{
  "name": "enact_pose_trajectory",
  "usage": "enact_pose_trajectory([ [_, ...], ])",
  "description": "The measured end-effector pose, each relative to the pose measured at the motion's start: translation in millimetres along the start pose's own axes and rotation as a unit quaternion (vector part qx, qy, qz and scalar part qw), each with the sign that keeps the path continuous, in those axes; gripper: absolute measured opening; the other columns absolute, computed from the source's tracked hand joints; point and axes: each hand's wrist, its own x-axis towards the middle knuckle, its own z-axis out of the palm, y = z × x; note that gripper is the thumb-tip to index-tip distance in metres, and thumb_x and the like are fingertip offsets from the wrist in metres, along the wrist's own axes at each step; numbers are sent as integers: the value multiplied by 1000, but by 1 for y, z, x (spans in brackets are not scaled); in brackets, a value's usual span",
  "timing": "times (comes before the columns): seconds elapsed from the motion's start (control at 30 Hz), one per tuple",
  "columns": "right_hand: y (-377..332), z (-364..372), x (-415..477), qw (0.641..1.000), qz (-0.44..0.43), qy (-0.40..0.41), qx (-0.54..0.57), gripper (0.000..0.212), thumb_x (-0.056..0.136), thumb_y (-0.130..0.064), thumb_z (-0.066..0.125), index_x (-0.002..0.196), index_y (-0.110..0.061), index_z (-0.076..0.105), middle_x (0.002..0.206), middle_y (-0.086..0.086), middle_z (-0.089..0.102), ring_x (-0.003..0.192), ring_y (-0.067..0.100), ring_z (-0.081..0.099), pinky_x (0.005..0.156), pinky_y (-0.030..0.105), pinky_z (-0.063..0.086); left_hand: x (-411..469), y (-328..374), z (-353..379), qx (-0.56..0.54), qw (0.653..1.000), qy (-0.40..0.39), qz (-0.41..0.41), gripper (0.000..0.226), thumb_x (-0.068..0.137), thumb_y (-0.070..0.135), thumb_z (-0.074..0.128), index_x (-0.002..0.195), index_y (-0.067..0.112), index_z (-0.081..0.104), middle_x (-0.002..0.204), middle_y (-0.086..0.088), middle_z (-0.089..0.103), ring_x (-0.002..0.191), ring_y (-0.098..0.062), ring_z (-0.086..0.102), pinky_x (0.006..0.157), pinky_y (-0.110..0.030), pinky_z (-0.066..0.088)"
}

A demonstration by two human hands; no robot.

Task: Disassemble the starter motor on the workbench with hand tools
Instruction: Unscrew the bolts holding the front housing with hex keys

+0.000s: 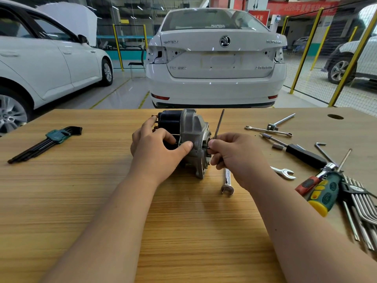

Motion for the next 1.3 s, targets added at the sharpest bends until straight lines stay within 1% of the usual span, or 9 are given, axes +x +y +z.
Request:
enact_pose_trajectory([
  [0.17, 1, -2, 2, 999, -19, -11, -43, 6, 91, -12, 63, 89, -11, 68, 61, -3, 69, 50, 10, 62, 48, 22, 49, -1, 0, 8, 4, 1000, 10, -14, 31, 76, 60, 65, 81, 33, 52, 158, 7, 22, 141, -20, 18, 110, -41, 25],
  [0.3, 1, -1, 5, 1000, -14, -2, -22, 6, 92, -12, 62, 89, -12, 68, 61, -1, 69, 50, 11, 61, 49, 23, 48, -1, -2, 10, 0, 1000, 13, -9, 31, 77, 58, 66, 76, 35, 46, 159, 7, 21, 140, -19, 18, 111, -39, 22],
  [0.53, 0, 4, 5, 999, -14, 14, -37, 5, 91, -11, 63, 88, -12, 67, 58, -1, 67, 45, 8, 60, 43, 19, 46, 0, -2, 11, -1, 1000, 18, -9, 30, 78, 58, 66, 79, 33, 48, 159, 8, 20, 140, -19, 18, 110, -38, 23],
  [0.67, -1, 2, 5, 1000, 1, -5, -8, 4, 92, -11, 63, 93, -10, 67, 60, 0, 68, 49, 10, 62, 47, 20, 47, -1, -2, 12, 4, 1000, 17, -10, 31, 78, 58, 66, 80, 33, 49, 159, 7, 21, 140, -21, 19, 111, -40, 23],
  [0.9, -6, -3, 5, 995, -49, -39, -82, 3, 93, -14, 62, 91, -14, 65, 64, -3, 67, 51, 8, 64, 46, 17, 47, 0, -2, 13, 1, 1000, 19, -18, 32, 78, 57, 67, 83, 29, 53, 159, 7, 21, 140, -22, 20, 112, -42, 24],
  [1.0, -7, -4, 5, 989, -66, -39, -127, 9, 94, -17, 62, 85, -16, 65, 59, -5, 66, 48, 7, 62, 45, 16, 46, 0, -1, 12, 2, 1000, 19, -20, 33, 78, 56, 67, 85, 27, 55, 159, 6, 20, 140, -21, 20, 111, -41, 25],
  [1.1, -8, -5, 3, 972, -87, -35, -215, 20, 95, -26, 60, 77, -20, 63, 55, -8, 65, 44, 6, 59, 42, 14, 44, 0, -1, 12, -1, 1000, 17, -19, 33, 78, 56, 67, 86, 26, 56, 159, 6, 20, 140, -20, 20, 112, -42, 26],
  [1.17, -8, -5, 2, 960, -102, -26, -259, 24, 96, -30, 59, 74, -22, 61, 57, -5, 64, 43, 5, 56, 40, 13, 42, 0, -1, 11, -5, 1000, 15, -20, 33, 77, 57, 67, 86, 27, 56, 159, 7, 20, 140, -19, 20, 112, -42, 26],
  [1.3, -12, -1, 0, 929, -134, 6, -344, 28, 97, -34, 56, 69, -26, 57, 64, -3, 63, 53, 10, 57, 47, 22, 42, 0, 0, 10, -12, 1000, 13, -24, 31, 77, 55, 69, 81, 30, 53, 159, 6, 20, 140, -19, 20, 113, -45, 27],
])
